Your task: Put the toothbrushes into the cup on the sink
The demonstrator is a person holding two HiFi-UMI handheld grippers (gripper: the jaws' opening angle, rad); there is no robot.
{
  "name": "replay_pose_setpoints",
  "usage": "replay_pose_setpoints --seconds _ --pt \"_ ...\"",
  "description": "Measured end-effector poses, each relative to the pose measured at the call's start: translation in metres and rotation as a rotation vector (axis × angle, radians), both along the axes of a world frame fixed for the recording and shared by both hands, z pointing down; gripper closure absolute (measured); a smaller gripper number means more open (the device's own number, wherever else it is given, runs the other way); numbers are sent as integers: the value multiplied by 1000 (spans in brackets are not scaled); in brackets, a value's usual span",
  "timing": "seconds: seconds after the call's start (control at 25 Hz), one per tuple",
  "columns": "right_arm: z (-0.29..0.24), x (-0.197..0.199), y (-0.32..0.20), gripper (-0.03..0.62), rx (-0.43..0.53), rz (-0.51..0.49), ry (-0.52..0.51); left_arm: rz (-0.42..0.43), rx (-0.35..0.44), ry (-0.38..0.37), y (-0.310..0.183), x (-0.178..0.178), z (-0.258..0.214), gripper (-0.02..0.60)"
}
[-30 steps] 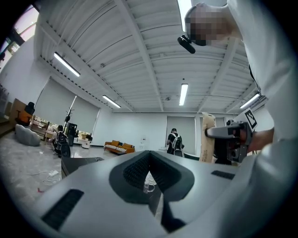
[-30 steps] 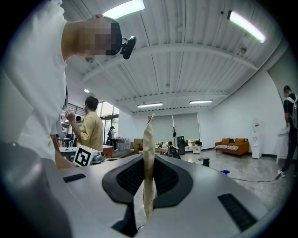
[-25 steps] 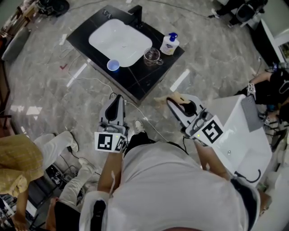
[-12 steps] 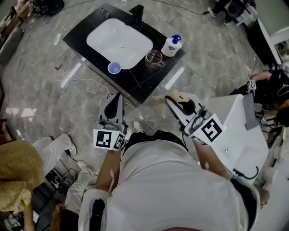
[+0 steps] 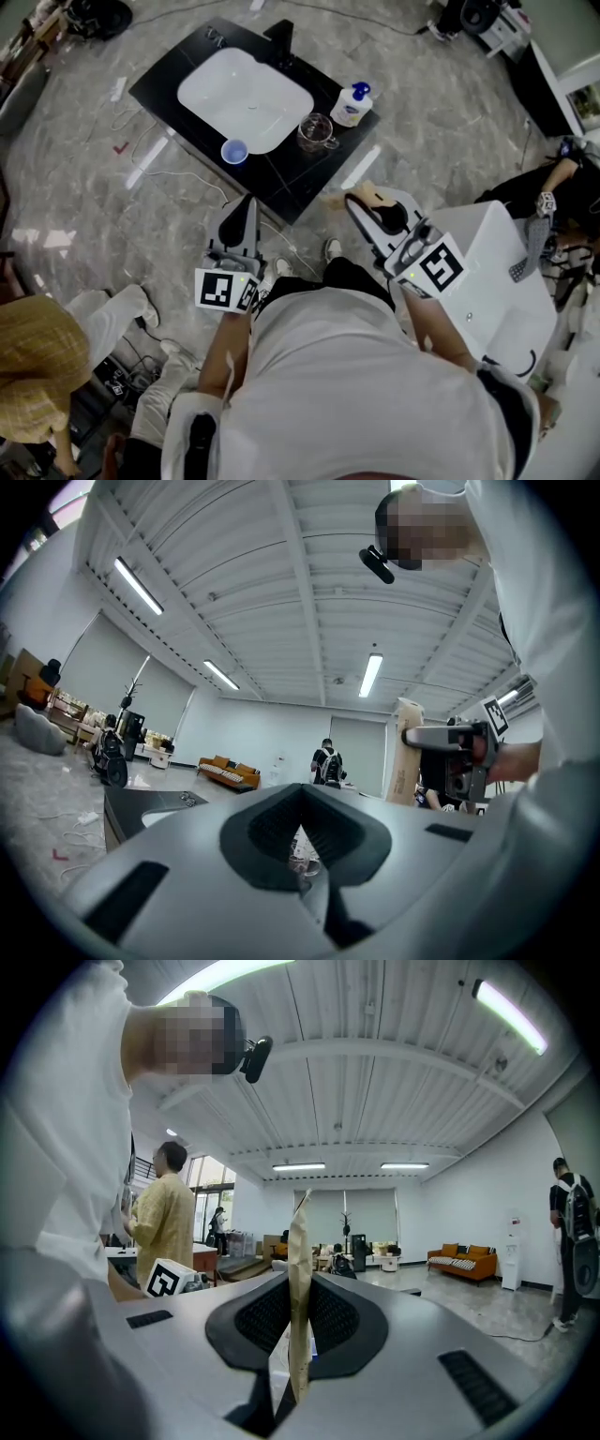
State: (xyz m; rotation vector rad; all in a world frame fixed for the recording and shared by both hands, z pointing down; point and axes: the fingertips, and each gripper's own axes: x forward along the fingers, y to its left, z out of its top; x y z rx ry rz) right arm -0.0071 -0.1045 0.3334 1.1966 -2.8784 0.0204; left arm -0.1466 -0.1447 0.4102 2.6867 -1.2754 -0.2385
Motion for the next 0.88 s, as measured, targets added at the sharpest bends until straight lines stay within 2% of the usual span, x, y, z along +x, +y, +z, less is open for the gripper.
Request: replay_pose_setpoints --seconds 0.24,0.4,0.64,0.88 --pt "-3 15 -16 537 22 -50 -28 -88 11 -15 -7 -1 -8 578" --pt "-10 29 -32 539 43 -59 -15 -98 22 -34 -14 12 -15 578" --pt "-16 58 -52 539 72 -14 10 -146 45 -42 -26 19 -25 578" --pt "-21 90 -70 537 84 57 -6 -212 68 -66 -32 6 -34 578"
